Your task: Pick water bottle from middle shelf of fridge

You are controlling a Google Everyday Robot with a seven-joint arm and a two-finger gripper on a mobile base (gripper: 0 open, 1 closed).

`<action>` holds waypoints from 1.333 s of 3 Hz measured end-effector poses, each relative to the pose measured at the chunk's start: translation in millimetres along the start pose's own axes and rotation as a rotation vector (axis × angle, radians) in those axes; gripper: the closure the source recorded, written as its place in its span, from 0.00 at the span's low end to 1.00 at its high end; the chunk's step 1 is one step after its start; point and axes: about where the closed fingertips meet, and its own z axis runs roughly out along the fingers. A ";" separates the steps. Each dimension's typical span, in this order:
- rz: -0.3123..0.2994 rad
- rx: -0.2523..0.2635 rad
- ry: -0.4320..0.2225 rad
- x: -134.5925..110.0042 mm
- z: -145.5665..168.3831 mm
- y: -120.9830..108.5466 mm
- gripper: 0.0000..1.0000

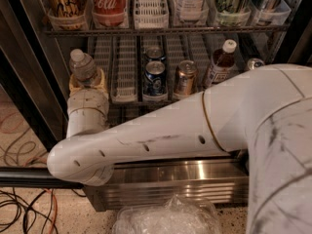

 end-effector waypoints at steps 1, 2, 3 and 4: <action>0.009 0.000 -0.010 -5.0 -4.1 -3.7 1.00; 0.017 -0.008 -0.013 -7.4 -7.8 -4.3 1.00; 0.060 -0.101 -0.014 -17.4 -35.2 -4.5 1.00; 0.110 -0.145 0.018 -13.0 -46.4 -5.8 1.00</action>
Offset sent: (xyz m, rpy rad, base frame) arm -0.1310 -0.0350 0.0512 0.1834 -0.0461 0.2316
